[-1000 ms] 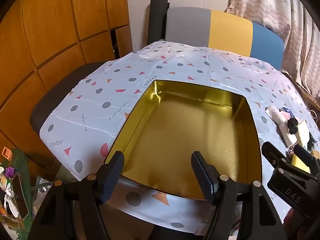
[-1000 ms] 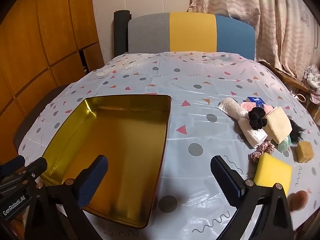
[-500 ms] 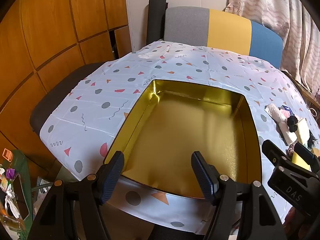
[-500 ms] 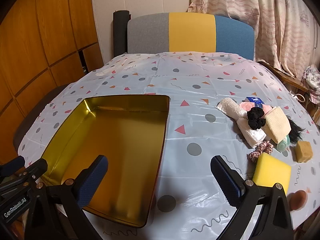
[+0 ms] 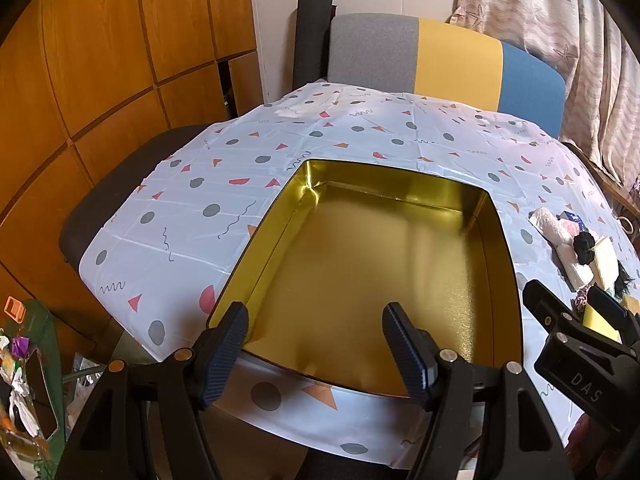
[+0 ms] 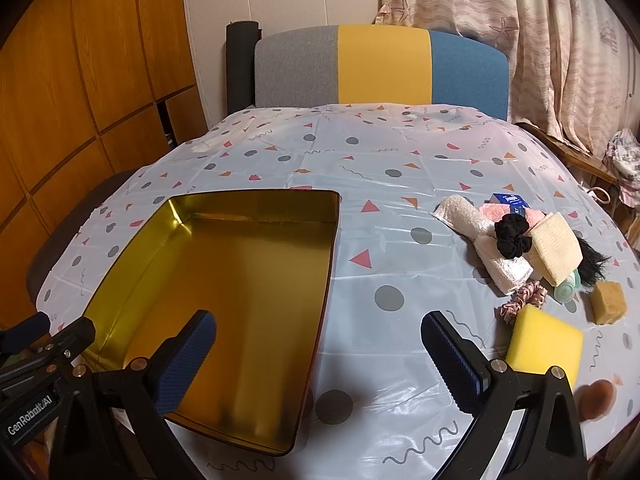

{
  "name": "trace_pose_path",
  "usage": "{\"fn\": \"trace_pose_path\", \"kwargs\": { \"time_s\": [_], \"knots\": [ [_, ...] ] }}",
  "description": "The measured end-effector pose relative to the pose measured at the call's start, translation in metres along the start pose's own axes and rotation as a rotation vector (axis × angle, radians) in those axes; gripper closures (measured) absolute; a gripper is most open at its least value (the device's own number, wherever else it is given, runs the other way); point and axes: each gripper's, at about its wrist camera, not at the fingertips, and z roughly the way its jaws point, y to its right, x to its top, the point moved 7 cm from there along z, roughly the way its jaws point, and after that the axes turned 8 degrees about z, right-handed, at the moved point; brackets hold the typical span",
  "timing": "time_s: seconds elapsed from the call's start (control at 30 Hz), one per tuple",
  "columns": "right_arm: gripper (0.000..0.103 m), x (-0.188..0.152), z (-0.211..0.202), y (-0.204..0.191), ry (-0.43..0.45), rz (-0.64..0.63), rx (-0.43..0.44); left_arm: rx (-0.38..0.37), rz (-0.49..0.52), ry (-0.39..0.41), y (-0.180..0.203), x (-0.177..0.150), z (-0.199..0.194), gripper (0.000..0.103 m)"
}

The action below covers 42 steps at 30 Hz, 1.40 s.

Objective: Organize rigid objects

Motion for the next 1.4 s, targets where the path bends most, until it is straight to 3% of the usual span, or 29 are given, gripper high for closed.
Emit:
{"fn": "trace_pose_path", "kwargs": {
  "time_s": [1.4],
  "knots": [
    [0.0, -0.0042, 0.004, 0.0009, -0.013, -0.007, -0.003, -0.006, 0.001, -0.011, 0.0001, -0.0021, 0.0024, 0.032]
  ]
}}
